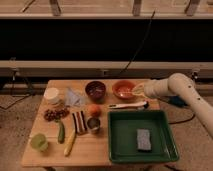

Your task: Place fork in red bowl

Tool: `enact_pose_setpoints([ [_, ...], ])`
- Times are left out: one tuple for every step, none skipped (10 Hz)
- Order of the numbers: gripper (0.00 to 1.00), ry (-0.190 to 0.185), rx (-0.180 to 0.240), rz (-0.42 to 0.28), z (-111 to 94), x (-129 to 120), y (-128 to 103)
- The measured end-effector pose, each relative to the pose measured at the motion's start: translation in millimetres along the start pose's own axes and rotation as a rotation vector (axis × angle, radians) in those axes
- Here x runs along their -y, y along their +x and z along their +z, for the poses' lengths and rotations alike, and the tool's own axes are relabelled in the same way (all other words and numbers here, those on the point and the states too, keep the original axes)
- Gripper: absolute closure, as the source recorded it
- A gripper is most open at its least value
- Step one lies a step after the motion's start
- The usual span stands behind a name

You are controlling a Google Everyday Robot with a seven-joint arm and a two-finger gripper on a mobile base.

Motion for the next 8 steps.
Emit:
enact_pose_setpoints([
  [1.0,0.014,0.007,0.012,2,7,4],
  [1.0,0.027,0.016,0.026,12,17,9],
  [1.0,0.034,0.026,0.036,24,26,10],
  [1.0,0.033,0.032,0.038,37,31,8],
  [1.0,0.034,0.036,0.039,44,33,7],
  [1.0,0.038,0.036,0.044,54,38,8],
  [0.98,0.038,0.036,0.045,63,42,8],
  [0.92,0.039,0.036,0.044,71,46,7],
])
